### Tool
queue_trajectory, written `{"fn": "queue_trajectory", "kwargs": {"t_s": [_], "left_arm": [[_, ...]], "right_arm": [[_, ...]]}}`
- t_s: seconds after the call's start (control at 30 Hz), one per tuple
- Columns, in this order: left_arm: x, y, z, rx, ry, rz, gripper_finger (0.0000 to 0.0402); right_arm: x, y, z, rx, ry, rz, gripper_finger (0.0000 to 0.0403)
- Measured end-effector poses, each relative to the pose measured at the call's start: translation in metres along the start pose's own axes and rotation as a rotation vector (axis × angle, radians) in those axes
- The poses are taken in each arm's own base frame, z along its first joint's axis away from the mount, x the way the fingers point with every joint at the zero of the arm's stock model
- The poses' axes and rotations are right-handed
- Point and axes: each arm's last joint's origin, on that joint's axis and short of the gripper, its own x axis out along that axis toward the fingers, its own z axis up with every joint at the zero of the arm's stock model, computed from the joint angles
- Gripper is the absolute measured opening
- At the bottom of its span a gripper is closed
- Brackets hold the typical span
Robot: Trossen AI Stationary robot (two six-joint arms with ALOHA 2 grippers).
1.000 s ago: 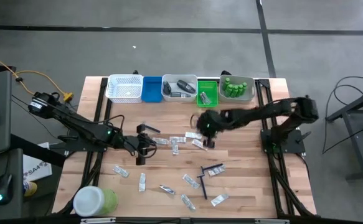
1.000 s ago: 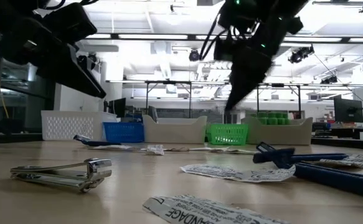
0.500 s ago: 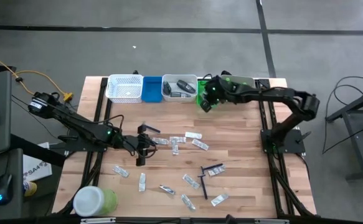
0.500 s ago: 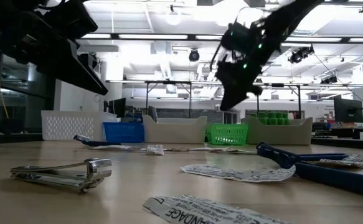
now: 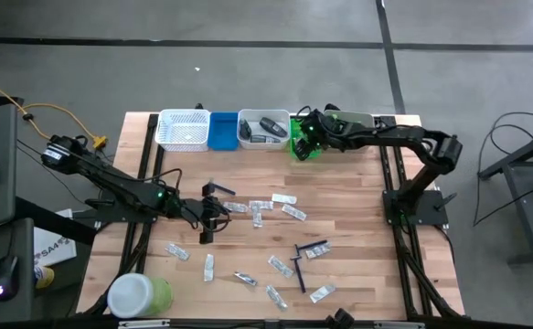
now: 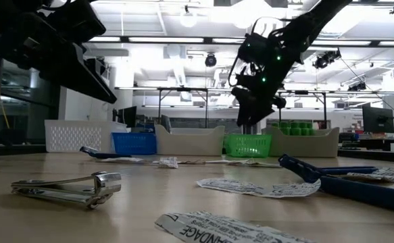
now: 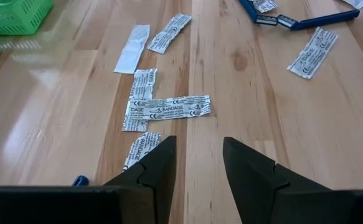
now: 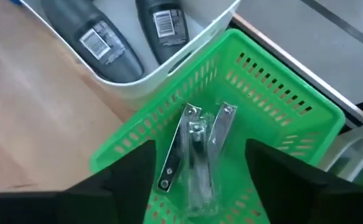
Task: Pick & Place Travel size toiletries
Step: Put the nail cutter into the green bin
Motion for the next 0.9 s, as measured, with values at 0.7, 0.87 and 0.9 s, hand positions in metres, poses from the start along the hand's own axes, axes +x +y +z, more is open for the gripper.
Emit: {"fn": "queue_trajectory", "kwargs": {"t_s": [0.7,0.87,0.9], "left_arm": [[0.021,-0.018,-0.003,0.170,0.080,-0.344,0.0132],[0.038,-0.036,0.010,0.266,0.094,-0.403,0.0154],[0.041,-0.042,0.012,0.296,0.095,-0.416,0.0163]], "right_arm": [[-0.135,0.111,-0.063,-0.250,0.094,0.408,0.0246],[-0.161,0.141,-0.091,-0.275,0.053,0.439,0.0246],[-0.166,0.146,-0.096,-0.277,0.043,0.436,0.0246]]}}
